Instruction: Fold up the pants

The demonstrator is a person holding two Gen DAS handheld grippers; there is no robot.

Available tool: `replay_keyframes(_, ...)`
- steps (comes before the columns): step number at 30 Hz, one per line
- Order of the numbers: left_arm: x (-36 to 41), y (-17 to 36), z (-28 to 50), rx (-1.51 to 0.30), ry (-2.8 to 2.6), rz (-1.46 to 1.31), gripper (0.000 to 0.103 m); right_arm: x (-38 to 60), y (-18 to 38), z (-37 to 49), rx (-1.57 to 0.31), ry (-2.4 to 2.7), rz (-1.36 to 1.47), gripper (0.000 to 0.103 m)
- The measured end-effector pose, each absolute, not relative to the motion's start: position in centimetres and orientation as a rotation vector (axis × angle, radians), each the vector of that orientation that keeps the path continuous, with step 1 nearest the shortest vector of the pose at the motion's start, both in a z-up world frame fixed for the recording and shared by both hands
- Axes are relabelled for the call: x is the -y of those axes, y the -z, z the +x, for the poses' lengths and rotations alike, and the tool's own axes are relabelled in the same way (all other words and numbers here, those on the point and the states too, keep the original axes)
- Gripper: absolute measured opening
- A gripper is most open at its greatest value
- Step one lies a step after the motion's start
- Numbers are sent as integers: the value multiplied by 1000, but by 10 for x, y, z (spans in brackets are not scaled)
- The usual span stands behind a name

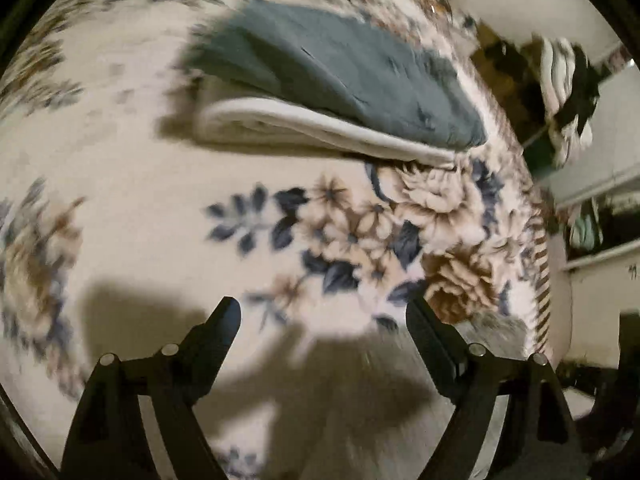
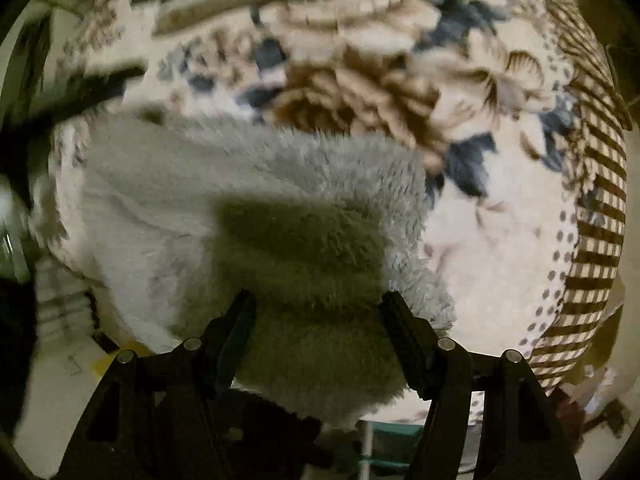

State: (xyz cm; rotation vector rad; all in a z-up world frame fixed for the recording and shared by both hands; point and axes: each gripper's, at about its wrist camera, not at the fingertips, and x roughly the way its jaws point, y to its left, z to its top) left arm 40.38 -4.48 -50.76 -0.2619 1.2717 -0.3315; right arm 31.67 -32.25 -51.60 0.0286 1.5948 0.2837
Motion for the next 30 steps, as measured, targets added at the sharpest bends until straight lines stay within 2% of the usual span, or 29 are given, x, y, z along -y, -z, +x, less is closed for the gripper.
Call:
replay_keyframes(2,29,493,367,-1240,287,-275,84,308,495,330,-1532,-340,54,68)
replay_keyframes(5,22,490,326,-1233,242,-281,84,267,490,363,-1534,-453,47,68)
replay_keyframes(10,38,528,283,-1271,267,-326,84,174,517,409,-1605,-647,-56,68)
replay_keyframes(12,45,540,276,-1268,280,-357,84,136,529,410,-1626,-735,-181,67)
replay_keyframes(13,45,543,274,-1259,291,-373,84,121,533,408,-1624,-755,-262,57)
replay_keyframes(14,47,547,273,-1250,302,-385,84,106,539,405,-1614,-769,-388,30)
replay_keyframes(16,47,550,274,-1239,304,-389,84,93,542,405,-1579,-730,-502,19)
replay_keyframes(17,47,552,275,-1236,314,-397,84,99,545,418,-1595,-654,-445,11)
replay_keyframes(19,45,555,275,-1233,318,-406,84,136,551,450,-1665,-477,-196,9)
replay_keyframes(22,41,557,277,-1232,327,-430,84,171,564,469,-1757,-369,17,9)
replay_keyframes(26,44,555,278,-1230,333,-423,84,155,546,471,-1740,-409,-142,10)
replay_keyframes(27,43,554,275,-1229,336,-425,84,148,539,470,-1720,-445,-169,14)
replay_keyframes(29,46,554,274,-1231,346,-432,84,122,527,462,-1656,-543,-277,56)
replay_keyframes(30,47,554,274,-1231,351,-433,84,107,529,457,-1655,-601,-338,62)
